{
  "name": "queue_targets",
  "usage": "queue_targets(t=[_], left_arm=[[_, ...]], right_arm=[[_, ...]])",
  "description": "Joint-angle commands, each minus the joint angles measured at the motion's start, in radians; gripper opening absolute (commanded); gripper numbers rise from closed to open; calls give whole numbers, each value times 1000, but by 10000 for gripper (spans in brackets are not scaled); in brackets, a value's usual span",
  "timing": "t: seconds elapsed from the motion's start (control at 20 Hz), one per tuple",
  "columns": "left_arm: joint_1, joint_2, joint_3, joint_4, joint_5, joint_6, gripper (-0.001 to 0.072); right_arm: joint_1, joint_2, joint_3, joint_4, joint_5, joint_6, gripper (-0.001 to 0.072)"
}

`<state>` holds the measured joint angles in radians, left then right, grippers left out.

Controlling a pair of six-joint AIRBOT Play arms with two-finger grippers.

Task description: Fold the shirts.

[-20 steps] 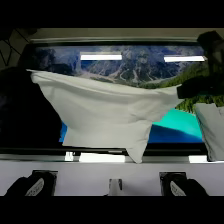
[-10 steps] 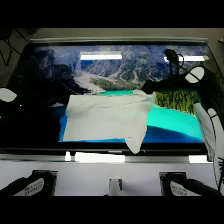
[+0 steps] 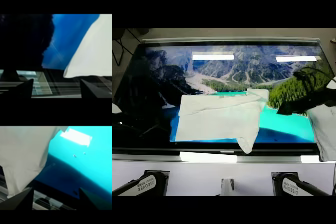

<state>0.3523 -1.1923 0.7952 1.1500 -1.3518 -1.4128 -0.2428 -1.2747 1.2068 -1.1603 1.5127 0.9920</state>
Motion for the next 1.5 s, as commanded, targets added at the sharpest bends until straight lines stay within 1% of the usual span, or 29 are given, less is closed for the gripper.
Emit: queue_targets(t=[0.0, 0.05, 0.15, 0.25, 0.35, 0.4, 0.5, 0.55, 0.6, 0.65, 0.75, 0.8, 0.95, 1.05, 1.1, 1.25, 1.4, 1.45], left_arm=[[25, -2, -178, -170, 73, 87, 720], [25, -2, -205, -207, 106, 97, 720], [24, -3, -231, -220, 154, 96, 720], [19, -18, -233, -232, 174, 97, 720], [2, -44, -233, -285, 183, 122, 713], [-15, -59, -233, -300, 195, 123, 659], [-62, -92, -232, -320, 233, 122, 652], [-88, -104, -232, -325, 254, 122, 609], [-111, -111, -232, -328, 270, 122, 501], [-132, -114, -232, -329, 291, 120, 409], [-154, -113, -232, -333, 310, 119, 83], [-154, -112, -231, -333, 308, 123, 34], [-152, -108, -203, -332, 266, 169, 31], [-152, -89, -181, -332, 243, 175, 30], [-152, -69, -174, -332, 239, 175, 30], [-153, -1, -170, -332, 239, 175, 30], [-153, 56, -170, -332, 234, 175, 30], [-153, 72, -170, -333, 230, 174, 30]], right_arm=[[4, 3, -89, 41, 54, -25, 549], [23, 3, -104, 40, 45, -25, 550], [59, 3, -111, 40, 21, -24, 550], [89, 3, -111, 40, -5, -24, 551], [114, 3, -111, 37, -25, -24, 552], [121, 3, -111, 34, -32, -24, 552], [123, 3, -111, 34, -35, -8, 552], [123, 3, -112, 34, -36, 3, 552], [123, 3, -116, 34, -36, 3, 553], [123, 3, -122, 30, -36, 3, 553], [123, 3, -151, 30, -50, 4, 553], [123, 3, -179, 30, -67, 11, 553], [123, 3, -289, 34, -151, 29, 558], [123, -4, -361, 40, -225, 37, 566], [123, -16, -388, 74, -255, 36, 566], [124, -64, -424, 191, -318, 13, 564], [166, -114, -426, 216, -364, 11, 554], [185, -126, -426, 216, -387, 27, 552]])
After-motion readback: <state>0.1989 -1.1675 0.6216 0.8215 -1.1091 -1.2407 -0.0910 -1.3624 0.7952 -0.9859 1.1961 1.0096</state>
